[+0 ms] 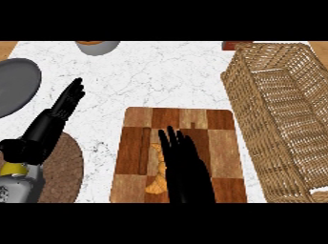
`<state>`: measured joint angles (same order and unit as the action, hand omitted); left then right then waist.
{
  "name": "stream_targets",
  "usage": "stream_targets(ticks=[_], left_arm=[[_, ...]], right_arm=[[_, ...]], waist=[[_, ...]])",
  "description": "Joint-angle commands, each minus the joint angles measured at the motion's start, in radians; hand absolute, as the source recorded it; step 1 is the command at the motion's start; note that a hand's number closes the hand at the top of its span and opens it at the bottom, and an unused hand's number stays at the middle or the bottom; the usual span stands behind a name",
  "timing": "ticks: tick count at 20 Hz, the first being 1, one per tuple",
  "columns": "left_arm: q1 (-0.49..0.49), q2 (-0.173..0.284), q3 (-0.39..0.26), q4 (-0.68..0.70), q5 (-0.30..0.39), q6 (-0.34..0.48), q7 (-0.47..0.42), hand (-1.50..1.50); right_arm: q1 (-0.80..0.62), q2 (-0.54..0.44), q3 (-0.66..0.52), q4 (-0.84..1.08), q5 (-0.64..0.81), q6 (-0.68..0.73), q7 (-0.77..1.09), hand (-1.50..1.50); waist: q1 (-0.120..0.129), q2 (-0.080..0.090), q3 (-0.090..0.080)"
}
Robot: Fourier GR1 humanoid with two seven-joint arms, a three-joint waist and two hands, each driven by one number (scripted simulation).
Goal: Pick the croissant from the cutting board and place it in the basket
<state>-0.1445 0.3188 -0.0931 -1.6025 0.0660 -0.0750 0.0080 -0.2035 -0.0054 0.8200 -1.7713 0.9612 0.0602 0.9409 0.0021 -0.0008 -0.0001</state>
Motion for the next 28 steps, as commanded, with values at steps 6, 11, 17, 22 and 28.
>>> stream_targets(ticks=[6,11,17,22,28], left_arm=[[-0.027,-0.040,0.045,0.078,-0.057,-0.026,-0.036,0.00],[-0.089,-0.048,0.084,0.102,-0.035,-0.073,0.000,0.00],[-0.019,-0.070,0.080,0.036,-0.071,-0.069,-0.007,0.00],[-0.038,-0.085,0.093,0.009,-0.085,-0.062,0.032,0.00],[-0.030,-0.111,0.081,0.087,-0.133,-0.085,-0.054,0.00]], right_arm=[[-0.033,0.005,0.059,0.109,0.001,-0.042,0.054,-1.50],[-0.123,0.005,0.049,0.175,-0.055,-0.063,0.082,-1.50],[-0.125,0.005,0.036,0.281,-0.072,-0.101,0.065,-1.50],[-0.136,0.005,0.027,0.413,-0.086,-0.191,-0.003,-1.50],[-0.166,0.005,0.053,0.434,-0.171,-0.184,-0.006,-1.50]], waist=[[-0.001,0.001,0.000],[0.000,0.001,0.000],[0.002,0.001,0.000],[0.003,0.001,0.000],[0.002,0.002,0.000]])
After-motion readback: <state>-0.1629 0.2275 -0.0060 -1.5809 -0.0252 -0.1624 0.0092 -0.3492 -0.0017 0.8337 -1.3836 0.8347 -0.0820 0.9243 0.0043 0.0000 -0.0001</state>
